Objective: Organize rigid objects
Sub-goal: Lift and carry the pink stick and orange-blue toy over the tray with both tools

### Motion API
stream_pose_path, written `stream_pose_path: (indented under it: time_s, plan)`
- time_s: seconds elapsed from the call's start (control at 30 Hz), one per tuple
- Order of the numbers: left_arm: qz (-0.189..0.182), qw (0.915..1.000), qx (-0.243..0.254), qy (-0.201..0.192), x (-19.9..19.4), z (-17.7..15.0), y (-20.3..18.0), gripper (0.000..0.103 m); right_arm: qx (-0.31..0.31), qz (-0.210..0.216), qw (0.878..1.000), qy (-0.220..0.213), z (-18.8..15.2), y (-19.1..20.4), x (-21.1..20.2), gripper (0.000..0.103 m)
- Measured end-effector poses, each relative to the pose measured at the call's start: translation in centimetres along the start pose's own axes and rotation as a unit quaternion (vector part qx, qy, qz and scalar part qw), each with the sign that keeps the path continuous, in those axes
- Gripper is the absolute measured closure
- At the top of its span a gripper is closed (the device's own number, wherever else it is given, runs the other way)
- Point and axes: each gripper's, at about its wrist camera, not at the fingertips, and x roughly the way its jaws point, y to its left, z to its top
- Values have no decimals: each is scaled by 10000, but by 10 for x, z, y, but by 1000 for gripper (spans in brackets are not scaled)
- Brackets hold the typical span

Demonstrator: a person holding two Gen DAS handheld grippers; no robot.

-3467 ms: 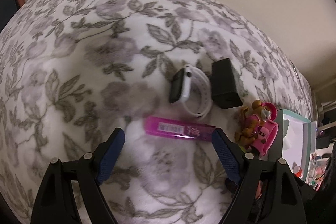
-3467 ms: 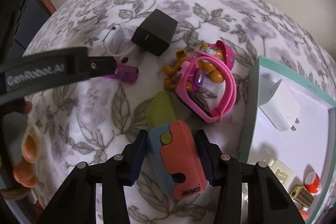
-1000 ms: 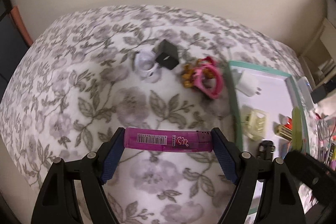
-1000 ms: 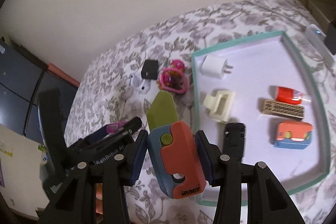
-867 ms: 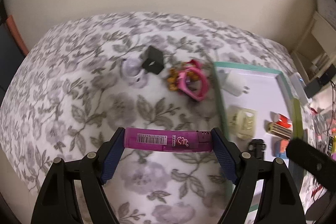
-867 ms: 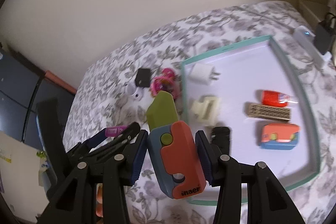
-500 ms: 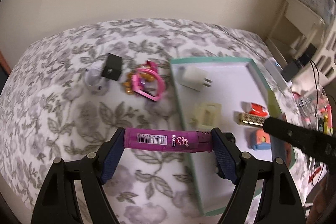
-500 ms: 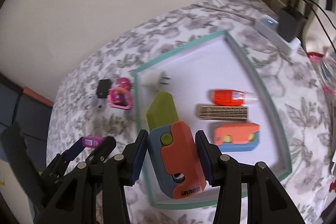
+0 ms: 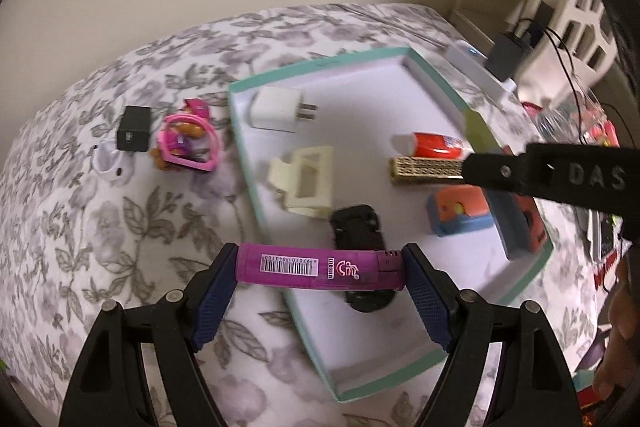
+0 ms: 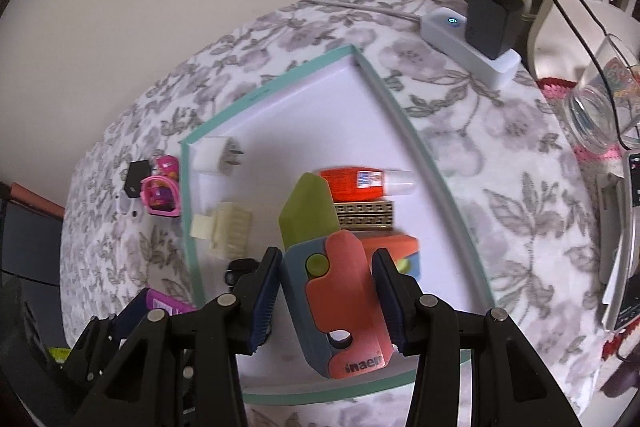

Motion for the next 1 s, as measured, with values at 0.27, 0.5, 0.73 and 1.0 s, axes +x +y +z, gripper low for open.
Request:
stream_pose_path:
  time_s: [0.27,0.5,0.73,1.0]
  plan:
    - [-52,9994,323,57,3,-4,-21,21,30,-212,9997,93,2,-9,5,54]
    - [36,9983,550,187,12,-8,-30,21,-49,-299,9990,323,-3,-9,19,54]
    - [87,9969,719,318,19,-10,-38,21,-182,-380,9981,442,-5,-4,26,53]
    - [102,9963,784,338,19,-10,-40,21,-232,-405,9984,325,-2,-1,22,53]
